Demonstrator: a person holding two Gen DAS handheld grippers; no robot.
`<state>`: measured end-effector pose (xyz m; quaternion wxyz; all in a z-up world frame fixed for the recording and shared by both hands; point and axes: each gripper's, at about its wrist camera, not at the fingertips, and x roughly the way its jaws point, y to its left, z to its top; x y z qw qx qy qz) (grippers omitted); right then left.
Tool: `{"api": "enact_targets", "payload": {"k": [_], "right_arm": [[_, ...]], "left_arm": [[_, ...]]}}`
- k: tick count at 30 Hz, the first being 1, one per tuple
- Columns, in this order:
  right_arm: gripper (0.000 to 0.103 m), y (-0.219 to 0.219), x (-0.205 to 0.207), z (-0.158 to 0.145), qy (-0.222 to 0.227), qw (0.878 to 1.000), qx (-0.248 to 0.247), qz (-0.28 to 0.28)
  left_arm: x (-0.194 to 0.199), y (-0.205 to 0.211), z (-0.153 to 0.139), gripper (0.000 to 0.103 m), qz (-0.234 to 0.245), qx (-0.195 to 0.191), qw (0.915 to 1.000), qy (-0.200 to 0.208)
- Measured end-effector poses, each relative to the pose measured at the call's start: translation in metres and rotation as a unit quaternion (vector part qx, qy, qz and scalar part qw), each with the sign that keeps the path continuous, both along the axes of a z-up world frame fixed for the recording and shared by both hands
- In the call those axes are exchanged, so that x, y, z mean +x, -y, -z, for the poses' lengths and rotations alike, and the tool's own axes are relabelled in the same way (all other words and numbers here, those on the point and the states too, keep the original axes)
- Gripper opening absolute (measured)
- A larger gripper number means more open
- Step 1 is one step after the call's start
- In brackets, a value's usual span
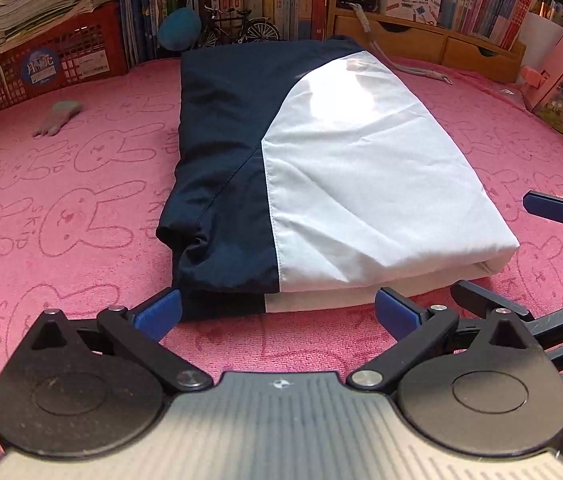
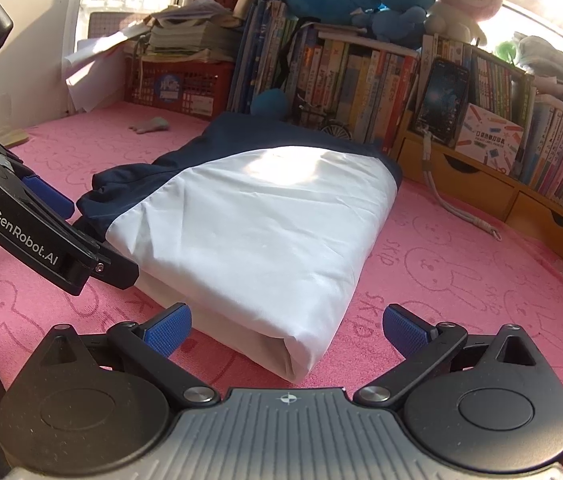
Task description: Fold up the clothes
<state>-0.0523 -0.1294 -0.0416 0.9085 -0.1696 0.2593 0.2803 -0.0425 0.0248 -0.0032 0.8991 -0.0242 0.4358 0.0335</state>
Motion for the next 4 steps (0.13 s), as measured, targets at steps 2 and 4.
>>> {"api": "enact_targets", "payload": {"k": [2,4], "right_arm": [[0.103,-0.0002,-0.0002,0.0004,0.0,1.0,-0.001,-0.001],[0.103,-0.0007,-0.0006,0.0008,0.0,1.0,-0.003,-0.002]], "left_arm": [[-0.0001,0.0005,0.0006,0.103,0.003,0.0,1.0,-0.001],[-0.0002,0.0014,0.0008,0.103,0.005,0.002,1.0,-0.001]]}}
